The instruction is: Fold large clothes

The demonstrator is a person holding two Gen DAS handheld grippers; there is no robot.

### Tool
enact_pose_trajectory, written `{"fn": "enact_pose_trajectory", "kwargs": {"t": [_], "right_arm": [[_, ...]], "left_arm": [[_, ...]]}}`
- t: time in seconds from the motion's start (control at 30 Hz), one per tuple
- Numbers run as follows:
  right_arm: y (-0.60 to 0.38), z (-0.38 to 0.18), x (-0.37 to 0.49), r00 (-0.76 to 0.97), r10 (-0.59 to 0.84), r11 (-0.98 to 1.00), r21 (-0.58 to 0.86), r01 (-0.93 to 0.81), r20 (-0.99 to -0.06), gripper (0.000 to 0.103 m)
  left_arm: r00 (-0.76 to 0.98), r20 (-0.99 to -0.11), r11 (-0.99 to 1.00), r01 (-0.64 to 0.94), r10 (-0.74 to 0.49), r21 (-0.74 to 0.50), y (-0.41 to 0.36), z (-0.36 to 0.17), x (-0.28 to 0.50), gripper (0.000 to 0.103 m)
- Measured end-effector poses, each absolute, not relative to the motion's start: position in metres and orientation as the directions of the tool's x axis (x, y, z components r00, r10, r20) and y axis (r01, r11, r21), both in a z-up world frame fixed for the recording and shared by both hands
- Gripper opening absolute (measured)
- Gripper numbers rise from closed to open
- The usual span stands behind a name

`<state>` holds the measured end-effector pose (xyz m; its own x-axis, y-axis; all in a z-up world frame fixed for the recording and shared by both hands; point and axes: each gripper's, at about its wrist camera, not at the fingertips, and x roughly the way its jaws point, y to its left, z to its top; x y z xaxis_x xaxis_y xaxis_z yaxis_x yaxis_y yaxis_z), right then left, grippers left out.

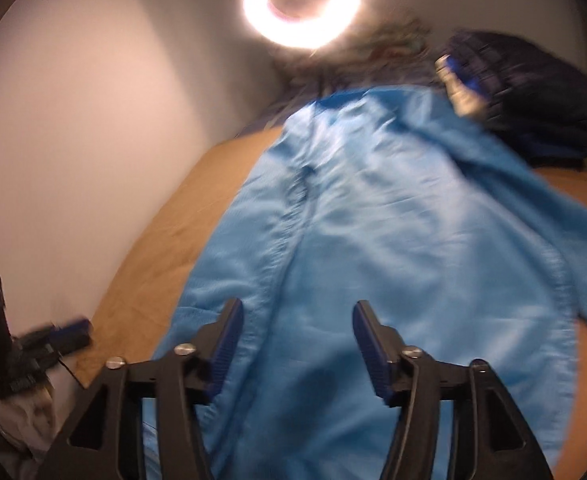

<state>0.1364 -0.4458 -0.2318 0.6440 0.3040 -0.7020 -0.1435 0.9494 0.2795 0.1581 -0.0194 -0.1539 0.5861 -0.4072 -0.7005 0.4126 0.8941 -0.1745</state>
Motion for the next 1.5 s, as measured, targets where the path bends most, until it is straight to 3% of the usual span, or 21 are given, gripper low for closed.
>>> {"fn": "enact_pose_trajectory", "kwargs": {"t": [0.17,0.3,0.7,0.97,1.07,1.27,1.3,1.33,1.37,1.47,1.5], "right_arm": [[-0.507,-0.218,0.106,0.673,0.203,0.972,0.231,-0.050,-0.711,0.063],[-0.572,-0.214,0.081,0.675,0.123,0.973,0.222,0.061,-0.727,0.063],[-0.774,-0.242,0.013,0.692,0.010,0.804,0.417,0.423,-0.722,0.063],[-0.844,-0.245,0.049,0.673,-0.092,0.818,0.330,0.472,-0.734,0.064],[-0.855,-0.249,0.075,0.667,-0.066,0.836,0.324,0.443,-0.742,0.071],[-0.844,-0.269,0.119,0.594,-0.043,0.904,0.223,0.366,-0.803,0.073],[-0.841,-0.274,0.124,0.574,-0.051,0.915,0.192,0.354,-0.817,0.071],[-0.837,-0.278,0.127,0.556,-0.057,0.924,0.168,0.344,-0.829,0.056],[-0.833,-0.282,0.129,0.541,-0.048,0.931,0.158,0.329,-0.840,0.030],[-0.822,-0.288,0.129,0.523,-0.046,0.944,0.134,0.302,-0.851,0.005],[-0.818,-0.286,0.127,0.527,-0.048,0.948,0.128,0.291,-0.848,0.001]], "left_arm": [[0.595,-0.695,0.879,0.464,-0.405,-0.115,-0.042,-0.119,0.173,0.049],[0.566,-0.697,0.859,0.490,-0.441,-0.146,-0.066,-0.098,0.184,0.049],[0.459,-0.732,0.771,0.620,-0.504,-0.142,-0.166,-0.074,0.170,0.049],[0.380,-0.726,0.717,0.661,-0.573,-0.221,-0.207,-0.071,0.157,0.049],[0.378,-0.737,0.731,0.644,-0.561,-0.225,-0.207,-0.081,0.161,0.049],[0.351,-0.773,0.779,0.562,-0.529,-0.278,-0.186,-0.107,0.181,0.049],[0.349,-0.773,0.786,0.543,-0.530,-0.294,-0.181,-0.109,0.186,0.049],[0.349,-0.769,0.794,0.519,-0.535,-0.317,-0.174,-0.110,0.191,0.049],[0.348,-0.766,0.797,0.502,-0.541,-0.336,-0.169,-0.111,0.194,0.049],[0.350,-0.757,0.808,0.452,-0.552,-0.379,-0.155,-0.114,0.204,0.049],[0.353,-0.756,0.811,0.440,-0.551,-0.385,-0.153,-0.115,0.207,0.049]]}}
